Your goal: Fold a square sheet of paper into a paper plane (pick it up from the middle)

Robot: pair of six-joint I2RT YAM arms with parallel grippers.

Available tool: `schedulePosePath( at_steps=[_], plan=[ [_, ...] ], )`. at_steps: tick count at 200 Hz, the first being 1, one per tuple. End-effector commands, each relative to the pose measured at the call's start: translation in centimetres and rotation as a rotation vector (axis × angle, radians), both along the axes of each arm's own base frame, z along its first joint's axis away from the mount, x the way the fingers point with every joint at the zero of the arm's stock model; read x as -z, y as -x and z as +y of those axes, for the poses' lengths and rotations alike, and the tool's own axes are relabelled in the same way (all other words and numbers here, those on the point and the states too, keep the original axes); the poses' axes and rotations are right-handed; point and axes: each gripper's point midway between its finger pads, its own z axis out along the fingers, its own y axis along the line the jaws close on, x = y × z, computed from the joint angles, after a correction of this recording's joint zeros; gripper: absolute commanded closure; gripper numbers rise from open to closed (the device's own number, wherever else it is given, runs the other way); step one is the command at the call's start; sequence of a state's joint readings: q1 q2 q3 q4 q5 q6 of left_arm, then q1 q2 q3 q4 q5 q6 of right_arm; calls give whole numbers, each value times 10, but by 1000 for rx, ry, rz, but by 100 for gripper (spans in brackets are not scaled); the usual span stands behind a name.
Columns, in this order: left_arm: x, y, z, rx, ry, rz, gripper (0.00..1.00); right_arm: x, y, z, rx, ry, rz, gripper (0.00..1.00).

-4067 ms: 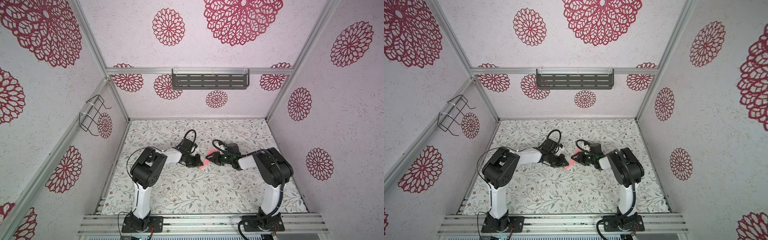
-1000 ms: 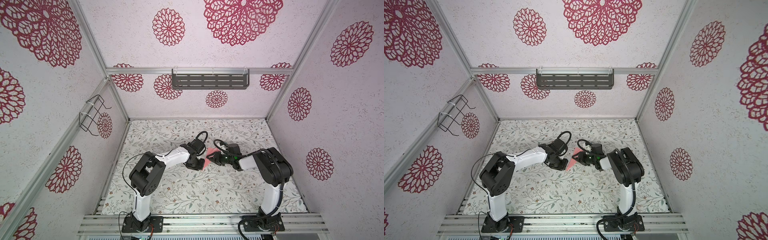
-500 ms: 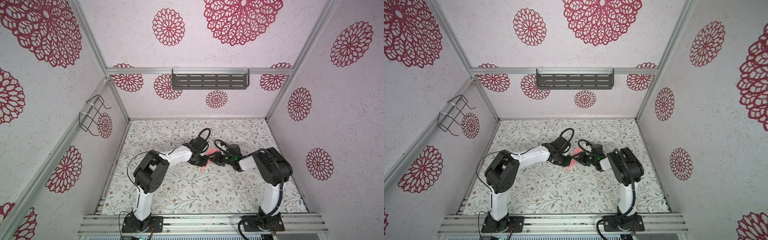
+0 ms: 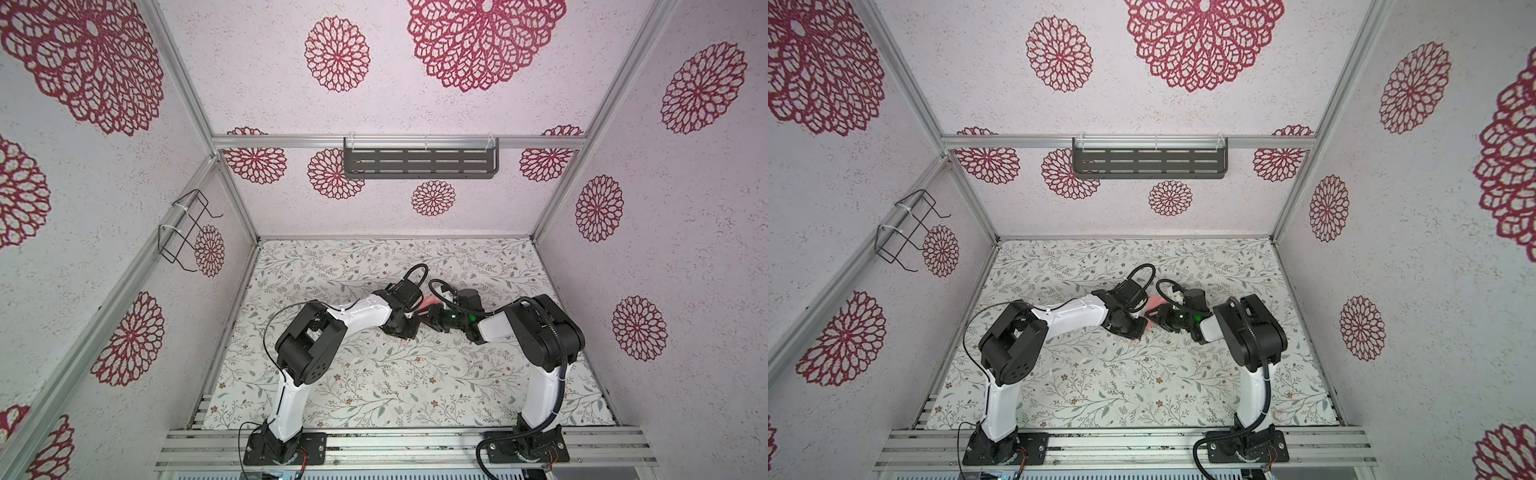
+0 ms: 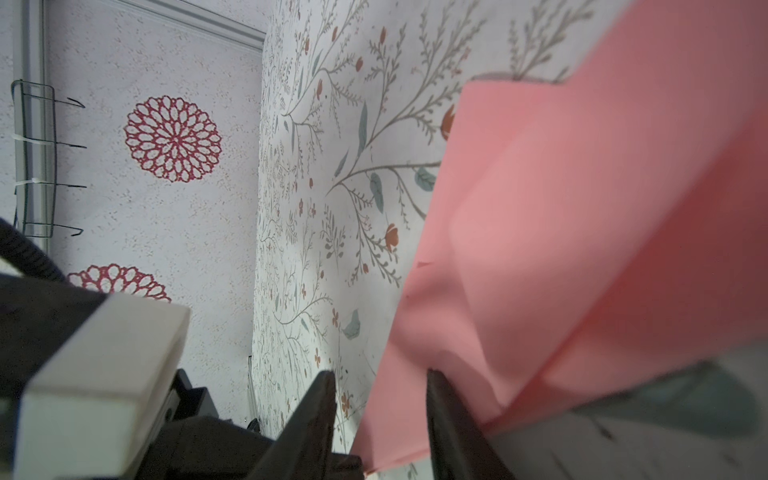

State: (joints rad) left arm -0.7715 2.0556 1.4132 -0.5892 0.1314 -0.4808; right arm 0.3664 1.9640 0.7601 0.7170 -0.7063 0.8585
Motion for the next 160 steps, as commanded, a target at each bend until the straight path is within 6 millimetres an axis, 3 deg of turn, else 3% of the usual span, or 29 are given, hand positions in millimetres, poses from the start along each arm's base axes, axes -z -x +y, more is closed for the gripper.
schedulePosePath(
  at_steps=[1,49,103,160],
  plan=[
    [11,8,7,8,-61,13,99,45,15,-20,64,92,147,59],
    [12,13,12,-4,-73,14,100,47,15,-20,69,85,153,59],
    [-36,-10,-3,-2,6,-104,98,47,16,-20,71,86,155,59],
    [-19,-20,1,13,-59,-91,95,48,18,-21,71,85,158,59]
  ],
)
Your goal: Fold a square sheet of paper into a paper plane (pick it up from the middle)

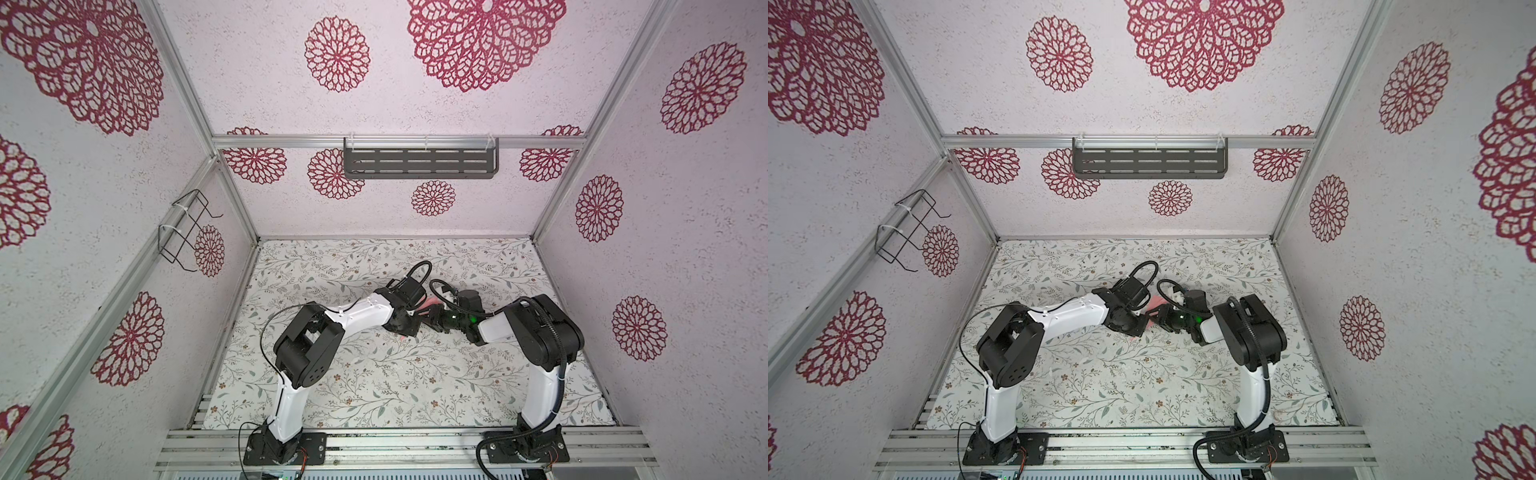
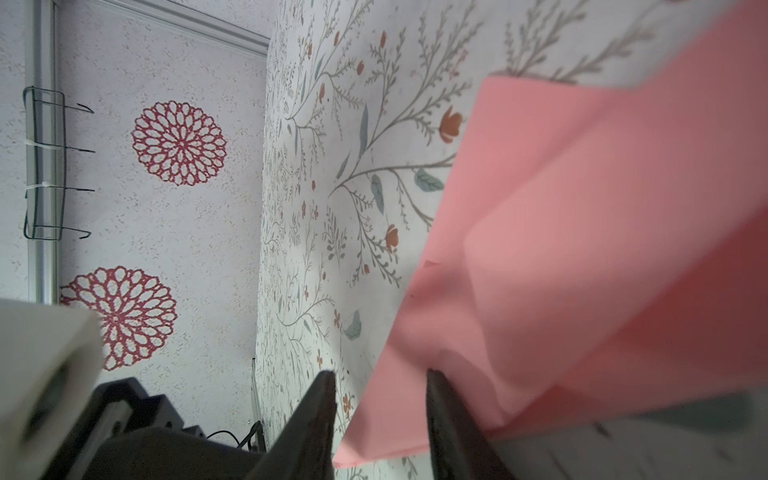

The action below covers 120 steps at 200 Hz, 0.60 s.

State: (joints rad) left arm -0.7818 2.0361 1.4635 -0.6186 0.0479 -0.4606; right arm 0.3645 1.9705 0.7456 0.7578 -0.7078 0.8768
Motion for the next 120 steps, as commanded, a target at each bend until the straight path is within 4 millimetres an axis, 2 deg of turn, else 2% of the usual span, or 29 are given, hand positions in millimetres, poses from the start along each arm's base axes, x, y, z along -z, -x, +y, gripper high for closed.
schedulePosePath(
  at_steps=[1,78,120],
  plan=[
    [3,-5,2,13,-31,1,95,48,17,-20,62,98,161,59],
    [23,0,8,8,-85,35,94,49,18,-20,64,95,165,59],
    [32,10,11,16,-115,60,94,50,18,-20,65,94,167,59]
  ],
)
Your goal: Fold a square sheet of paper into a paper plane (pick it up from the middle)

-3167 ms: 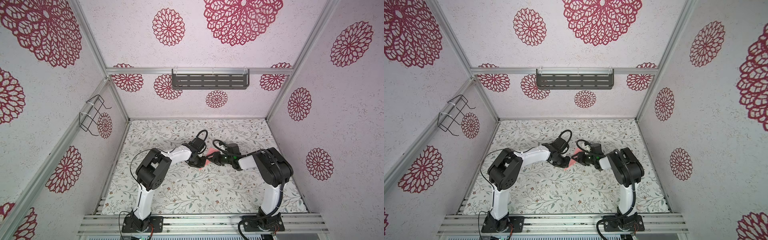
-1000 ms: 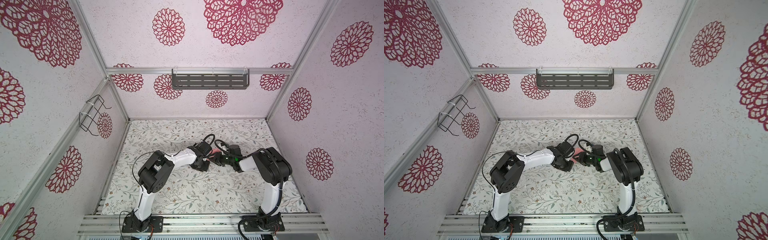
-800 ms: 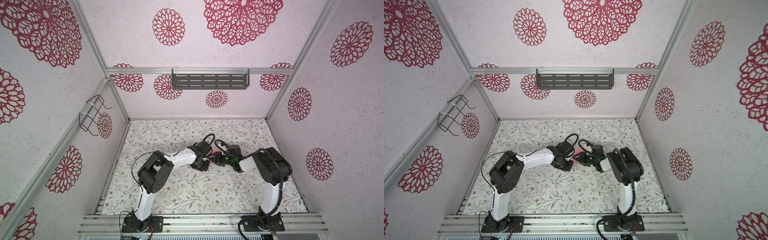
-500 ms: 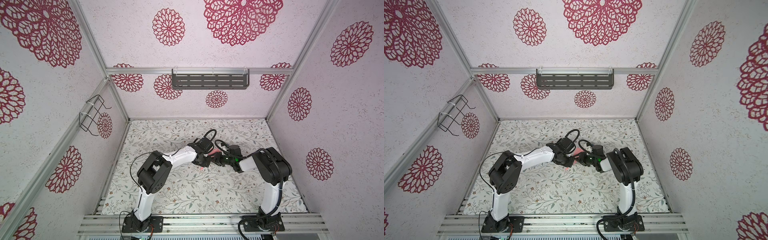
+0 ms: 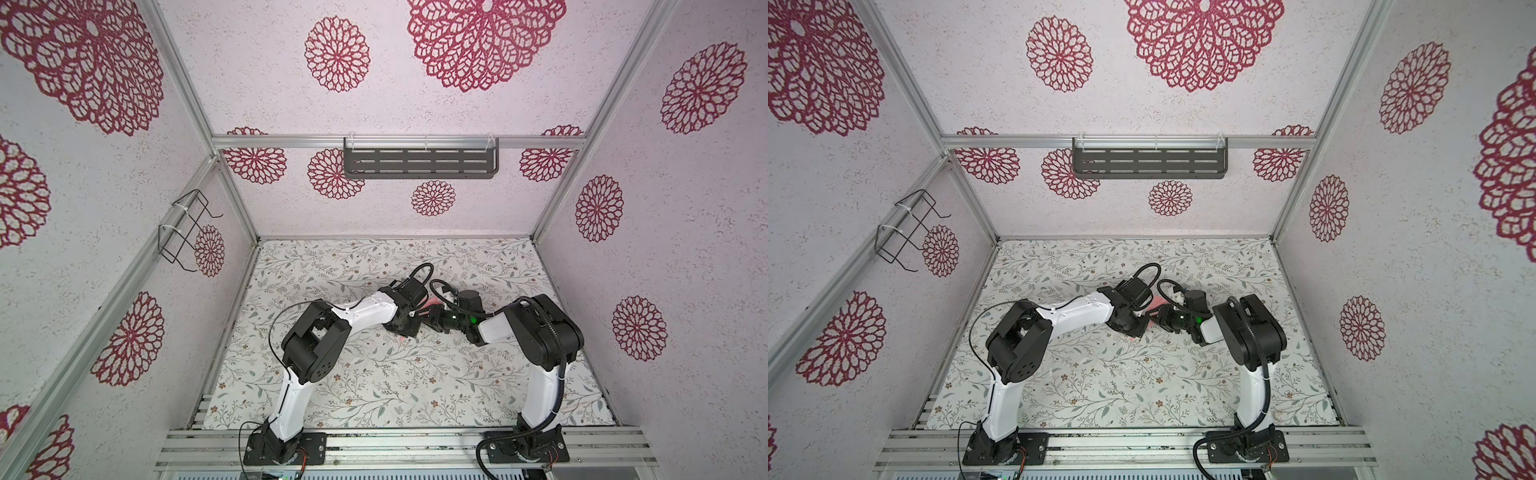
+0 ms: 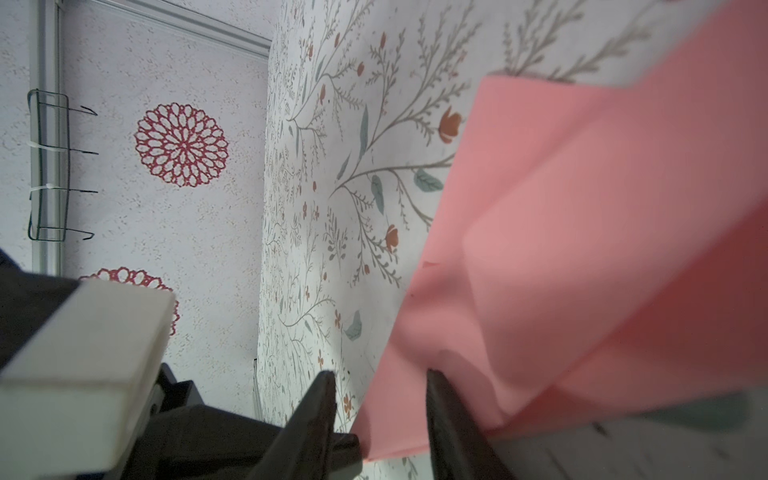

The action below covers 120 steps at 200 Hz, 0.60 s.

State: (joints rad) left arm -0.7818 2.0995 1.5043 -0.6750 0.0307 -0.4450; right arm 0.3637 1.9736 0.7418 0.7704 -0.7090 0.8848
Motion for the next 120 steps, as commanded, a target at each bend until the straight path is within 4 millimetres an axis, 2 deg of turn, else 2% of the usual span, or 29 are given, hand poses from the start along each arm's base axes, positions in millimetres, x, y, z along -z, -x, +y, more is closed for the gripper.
schedulePosePath(
  at_steps=[1,70,120],
  plan=[
    [13,8,6,7,-45,20,94,49,18,-20,61,99,165,59],
    [22,28,12,9,-70,61,96,51,18,-20,64,101,168,59],
    [28,40,30,-4,-128,81,98,52,18,-20,67,100,173,59]
  ],
)
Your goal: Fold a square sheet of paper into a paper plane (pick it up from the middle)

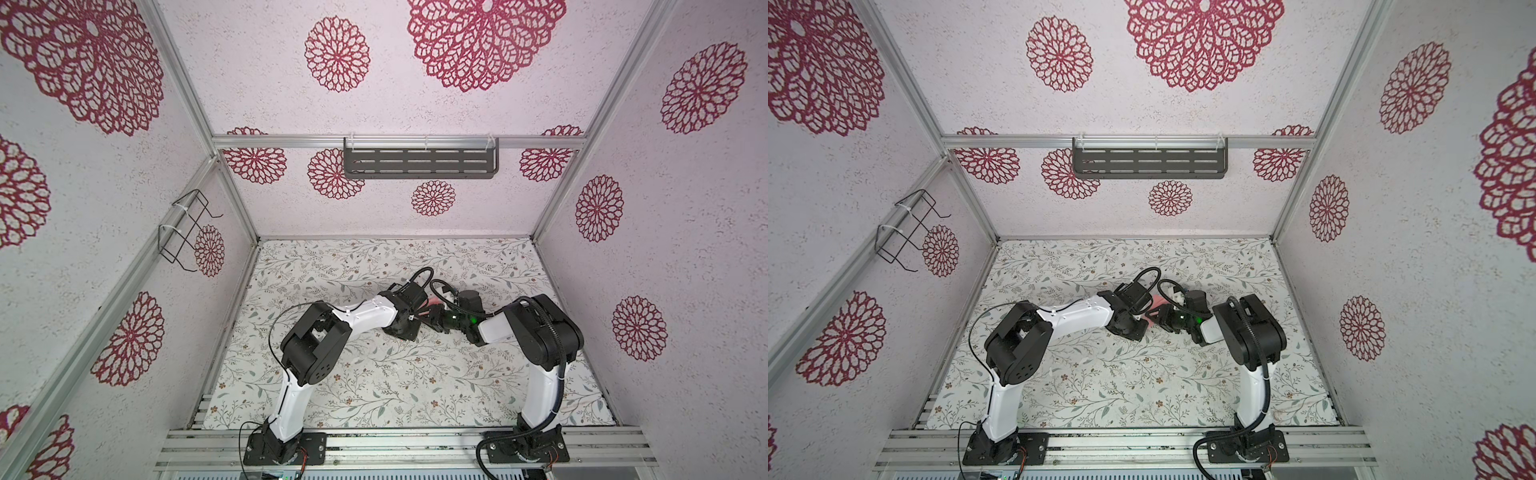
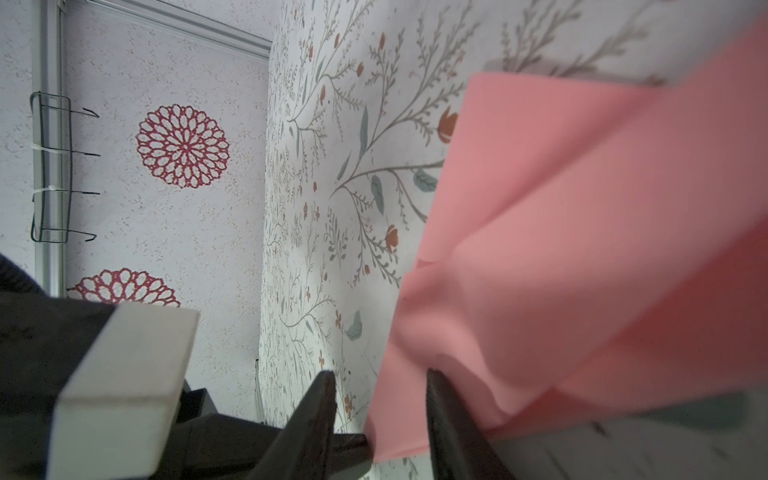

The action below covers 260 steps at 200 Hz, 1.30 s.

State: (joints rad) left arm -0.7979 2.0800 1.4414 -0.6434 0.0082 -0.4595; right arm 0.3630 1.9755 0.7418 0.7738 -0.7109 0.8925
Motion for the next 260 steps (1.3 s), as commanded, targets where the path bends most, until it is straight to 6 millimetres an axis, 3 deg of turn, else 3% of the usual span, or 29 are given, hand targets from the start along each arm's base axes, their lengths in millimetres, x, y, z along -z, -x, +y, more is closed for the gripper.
schedulePosePath(
  at_steps=[1,78,103,111,116,142,178,207,260],
  plan=[
    [19,30,24,-1,-107,84,98,51,18,-20,64,104,166,59],
    [16,51,38,-10,-129,117,100,53,17,-22,73,111,174,59],
    [7,54,37,-1,-103,105,100,54,18,-22,74,114,177,59],
    [4,51,36,2,-94,93,100,53,17,-22,74,112,175,59],
    [-13,45,33,0,-62,54,100,52,17,-21,69,109,172,59],
    [-50,18,30,-48,35,-50,100,44,18,-13,55,85,162,59],
    [-73,-7,10,-104,268,-111,100,27,20,13,18,31,145,59],
    [-61,-14,0,-122,297,-88,100,16,22,29,0,-22,139,60],
    [-32,-15,4,-134,253,-38,100,17,22,30,-8,-10,140,64]
  ],
)
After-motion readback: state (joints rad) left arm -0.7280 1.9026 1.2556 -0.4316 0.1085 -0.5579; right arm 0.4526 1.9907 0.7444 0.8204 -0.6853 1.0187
